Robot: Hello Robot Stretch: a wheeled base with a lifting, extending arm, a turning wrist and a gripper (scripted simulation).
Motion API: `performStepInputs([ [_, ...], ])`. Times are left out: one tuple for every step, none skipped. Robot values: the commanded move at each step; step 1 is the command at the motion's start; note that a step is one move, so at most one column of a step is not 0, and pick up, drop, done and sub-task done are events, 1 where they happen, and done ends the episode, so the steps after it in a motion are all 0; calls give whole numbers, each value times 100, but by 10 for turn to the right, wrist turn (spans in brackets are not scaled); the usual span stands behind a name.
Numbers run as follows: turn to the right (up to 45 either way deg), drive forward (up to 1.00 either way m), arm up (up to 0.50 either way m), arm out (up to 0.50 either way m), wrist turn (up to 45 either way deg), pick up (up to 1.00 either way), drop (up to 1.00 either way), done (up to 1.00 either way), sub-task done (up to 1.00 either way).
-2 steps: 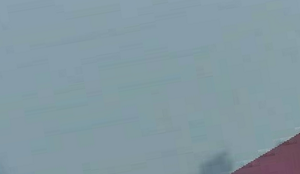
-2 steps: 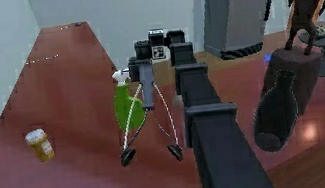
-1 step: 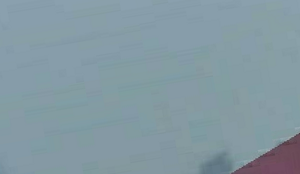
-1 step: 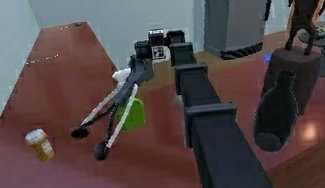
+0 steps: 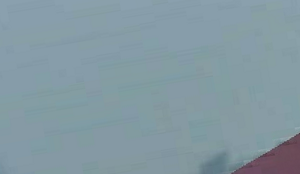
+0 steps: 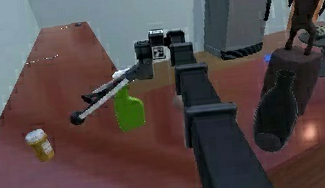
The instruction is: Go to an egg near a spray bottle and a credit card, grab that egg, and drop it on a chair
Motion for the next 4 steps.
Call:
performStepInputs([
  [0,0,0,0,450,0,0,0,0],
  [0,0,0,0,450,0,0,0,0],
  [0,0,0,0,300,0,0,0,0],
  [0,0,-12,0,0,0,0,0,0],
])
